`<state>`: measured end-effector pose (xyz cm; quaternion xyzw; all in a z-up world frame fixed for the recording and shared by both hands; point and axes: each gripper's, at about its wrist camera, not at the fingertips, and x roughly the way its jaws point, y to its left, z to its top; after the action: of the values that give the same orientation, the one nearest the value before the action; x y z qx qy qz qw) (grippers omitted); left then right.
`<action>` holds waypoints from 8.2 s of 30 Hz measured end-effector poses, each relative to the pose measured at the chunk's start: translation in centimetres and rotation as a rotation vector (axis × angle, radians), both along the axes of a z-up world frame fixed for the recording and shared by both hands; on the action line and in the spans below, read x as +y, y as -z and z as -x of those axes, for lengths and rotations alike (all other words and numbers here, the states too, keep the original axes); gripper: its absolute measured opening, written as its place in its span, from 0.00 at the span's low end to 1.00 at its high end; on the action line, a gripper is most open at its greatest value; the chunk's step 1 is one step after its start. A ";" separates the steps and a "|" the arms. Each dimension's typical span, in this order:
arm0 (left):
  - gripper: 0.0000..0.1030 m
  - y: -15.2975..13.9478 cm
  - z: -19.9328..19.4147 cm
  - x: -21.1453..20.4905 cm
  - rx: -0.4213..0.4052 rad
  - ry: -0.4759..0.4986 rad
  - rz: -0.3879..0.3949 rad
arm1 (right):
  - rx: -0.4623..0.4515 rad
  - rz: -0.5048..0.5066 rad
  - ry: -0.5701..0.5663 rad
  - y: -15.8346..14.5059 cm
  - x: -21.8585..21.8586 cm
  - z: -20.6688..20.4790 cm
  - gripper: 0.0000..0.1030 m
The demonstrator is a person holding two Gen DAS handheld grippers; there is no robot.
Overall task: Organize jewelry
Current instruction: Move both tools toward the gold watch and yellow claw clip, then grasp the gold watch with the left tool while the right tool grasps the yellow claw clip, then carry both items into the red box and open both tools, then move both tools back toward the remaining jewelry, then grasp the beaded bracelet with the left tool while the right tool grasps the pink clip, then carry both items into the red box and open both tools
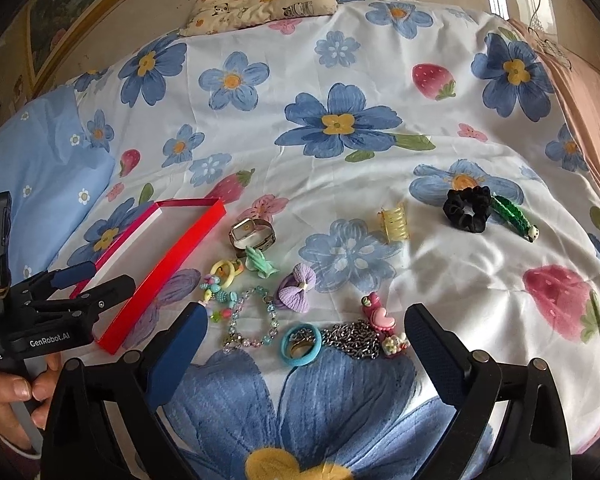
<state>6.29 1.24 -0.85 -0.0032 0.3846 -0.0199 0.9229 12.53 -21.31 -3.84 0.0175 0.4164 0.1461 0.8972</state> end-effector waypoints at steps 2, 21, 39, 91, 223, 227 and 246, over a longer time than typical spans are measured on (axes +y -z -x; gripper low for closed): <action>0.84 -0.2 -2.0 -0.4 0.007 0.028 -0.031 | 0.005 0.002 0.010 0.0 -0.4 -1.1 0.90; 0.58 4.6 -18.5 -3.5 0.183 0.207 -0.143 | 0.127 0.059 0.072 3.8 -2.5 -12.4 0.66; 0.07 8.4 -21.4 -4.7 0.277 0.273 -0.122 | 0.177 0.004 0.119 7.0 -4.0 -15.1 0.25; 0.07 6.0 -17.7 17.3 0.255 -0.182 0.071 | 0.158 -0.055 -0.413 5.5 23.9 -15.2 0.25; 0.07 -2.7 0.4 6.8 0.085 0.073 0.318 | 0.098 -0.086 -0.155 0.6 4.0 -2.6 0.15; 0.07 -3.4 1.3 8.6 0.064 0.042 0.321 | 0.092 -0.096 -0.198 0.1 6.1 -2.6 0.15; 0.07 -3.3 0.6 16.0 0.046 -0.115 0.324 | 0.124 -0.148 -0.409 0.8 17.8 -5.0 0.15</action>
<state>5.69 17.20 2.40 -0.1743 0.3966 -0.0287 0.9009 17.55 -3.51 -4.67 0.0073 0.4537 0.3536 0.8180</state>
